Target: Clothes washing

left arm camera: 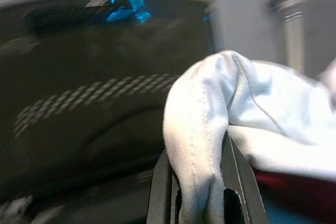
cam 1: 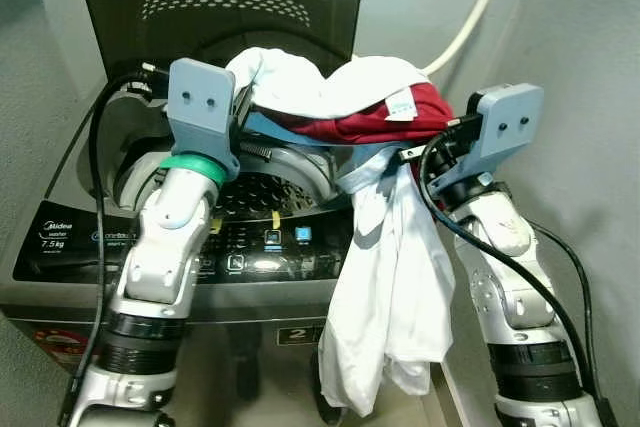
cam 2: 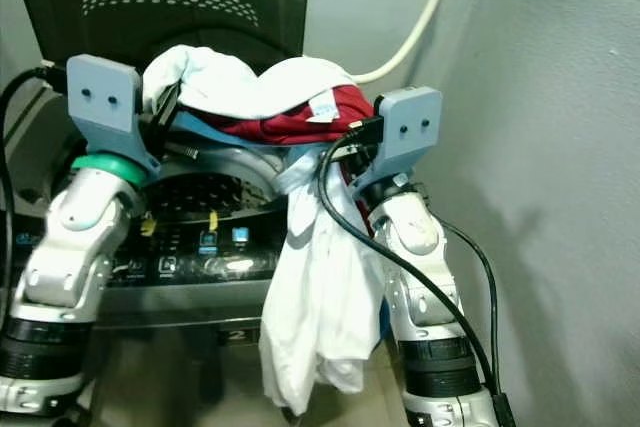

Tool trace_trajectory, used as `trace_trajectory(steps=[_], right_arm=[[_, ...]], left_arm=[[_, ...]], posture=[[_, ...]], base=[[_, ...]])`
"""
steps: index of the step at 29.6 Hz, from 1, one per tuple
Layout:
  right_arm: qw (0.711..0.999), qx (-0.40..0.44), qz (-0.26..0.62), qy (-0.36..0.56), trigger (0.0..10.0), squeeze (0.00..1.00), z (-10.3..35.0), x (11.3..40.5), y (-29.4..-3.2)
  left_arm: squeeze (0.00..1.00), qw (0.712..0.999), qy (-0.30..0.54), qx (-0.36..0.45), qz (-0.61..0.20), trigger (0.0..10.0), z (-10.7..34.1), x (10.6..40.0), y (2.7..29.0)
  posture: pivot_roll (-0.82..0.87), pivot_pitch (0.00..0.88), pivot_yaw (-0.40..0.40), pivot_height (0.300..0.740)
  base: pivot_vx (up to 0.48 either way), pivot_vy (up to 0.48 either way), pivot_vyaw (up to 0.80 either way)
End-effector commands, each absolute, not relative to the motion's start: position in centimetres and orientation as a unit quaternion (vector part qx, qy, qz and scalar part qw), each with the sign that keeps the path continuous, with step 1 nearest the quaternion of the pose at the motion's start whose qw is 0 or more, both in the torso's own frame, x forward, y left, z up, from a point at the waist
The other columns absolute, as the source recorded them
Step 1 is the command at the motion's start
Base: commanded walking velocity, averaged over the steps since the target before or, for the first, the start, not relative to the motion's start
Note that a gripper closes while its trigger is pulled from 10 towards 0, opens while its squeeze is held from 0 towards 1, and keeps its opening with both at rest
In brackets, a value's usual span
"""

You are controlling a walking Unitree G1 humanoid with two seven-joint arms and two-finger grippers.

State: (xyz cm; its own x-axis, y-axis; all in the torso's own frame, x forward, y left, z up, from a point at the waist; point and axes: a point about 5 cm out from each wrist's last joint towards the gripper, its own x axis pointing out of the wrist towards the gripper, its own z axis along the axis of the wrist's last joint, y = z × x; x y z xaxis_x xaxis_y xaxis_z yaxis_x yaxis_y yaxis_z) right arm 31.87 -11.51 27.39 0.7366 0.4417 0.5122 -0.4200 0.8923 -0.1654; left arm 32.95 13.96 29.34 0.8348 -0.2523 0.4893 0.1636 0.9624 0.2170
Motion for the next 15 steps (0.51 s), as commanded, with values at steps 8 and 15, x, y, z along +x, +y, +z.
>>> trace_trajectory(steps=[8, 15], right_arm=[[0.892, -0.030, 0.304, -0.334, 10.0, 0.00, 32.7, 33.8, -5.3], [0.897, 0.051, 0.238, -0.368, 10.0, 0.00, 38.3, 35.8, -1.6]], left_arm=[[0.00, 0.934, -0.351, 0.068, 0.022, 10.0, 36.0, 33.3, 18.4], [0.00, 0.901, -0.371, 0.114, 0.195, 10.0, 38.0, 32.8, 23.4]], posture=[[0.02, 0.017, -0.001, 0.740], [0.05, 0.032, -0.036, 0.740]], base=[[0.000, 0.000, 0.00], [0.000, 0.000, 0.00]])
